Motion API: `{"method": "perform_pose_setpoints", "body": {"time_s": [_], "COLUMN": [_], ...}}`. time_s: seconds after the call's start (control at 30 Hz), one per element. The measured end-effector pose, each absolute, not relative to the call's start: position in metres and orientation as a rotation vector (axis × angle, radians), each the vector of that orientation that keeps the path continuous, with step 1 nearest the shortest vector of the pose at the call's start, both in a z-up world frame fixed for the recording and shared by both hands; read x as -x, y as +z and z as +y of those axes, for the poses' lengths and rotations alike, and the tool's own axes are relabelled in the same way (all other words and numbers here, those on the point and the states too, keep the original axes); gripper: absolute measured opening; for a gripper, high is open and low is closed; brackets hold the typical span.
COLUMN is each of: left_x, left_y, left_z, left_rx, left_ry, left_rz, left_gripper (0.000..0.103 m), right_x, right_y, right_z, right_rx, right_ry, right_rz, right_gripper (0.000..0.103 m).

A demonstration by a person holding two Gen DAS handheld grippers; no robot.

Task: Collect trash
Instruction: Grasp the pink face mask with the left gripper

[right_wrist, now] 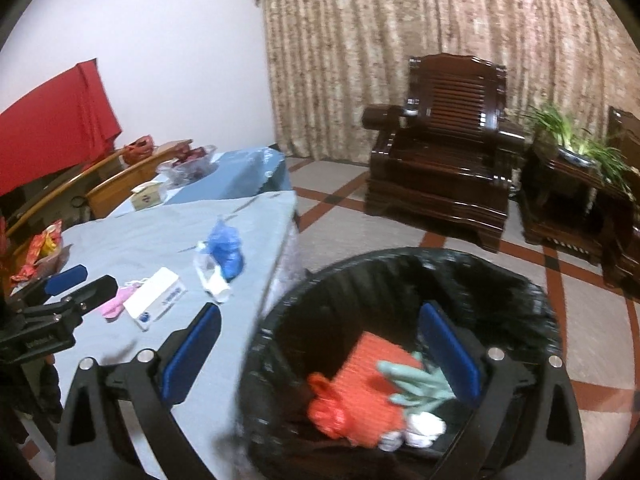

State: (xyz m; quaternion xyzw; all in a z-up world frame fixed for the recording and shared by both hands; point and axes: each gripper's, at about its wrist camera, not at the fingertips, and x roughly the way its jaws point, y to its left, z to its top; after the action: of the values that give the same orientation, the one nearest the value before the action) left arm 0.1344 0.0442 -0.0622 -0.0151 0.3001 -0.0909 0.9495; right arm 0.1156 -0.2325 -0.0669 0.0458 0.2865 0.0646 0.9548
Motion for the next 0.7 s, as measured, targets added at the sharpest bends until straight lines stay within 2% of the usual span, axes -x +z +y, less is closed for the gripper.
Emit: {"method": "perform_pose_setpoints", "body": {"time_s": [0.33,0.7], "left_x": [-0.136,-0.150], "left_y": [-0.067,-0.100], "left_z": [0.117,0.182], "left_rx": [0.041,0.040], "left_ry": [-0.062,0.059], "left_rz": [0.621,0.689], "left_gripper": [0.092,0.092], "right_x": [-0.142,-0.169], "right_y": [-0.074,-0.107], "right_z": [-0.156,-0.092], "right_rx": [-0.064,-0.036], "right_ry": [0.228,0.277], "right_rz": [0.581,0.645], "right_gripper": [0.097,0.097]}}
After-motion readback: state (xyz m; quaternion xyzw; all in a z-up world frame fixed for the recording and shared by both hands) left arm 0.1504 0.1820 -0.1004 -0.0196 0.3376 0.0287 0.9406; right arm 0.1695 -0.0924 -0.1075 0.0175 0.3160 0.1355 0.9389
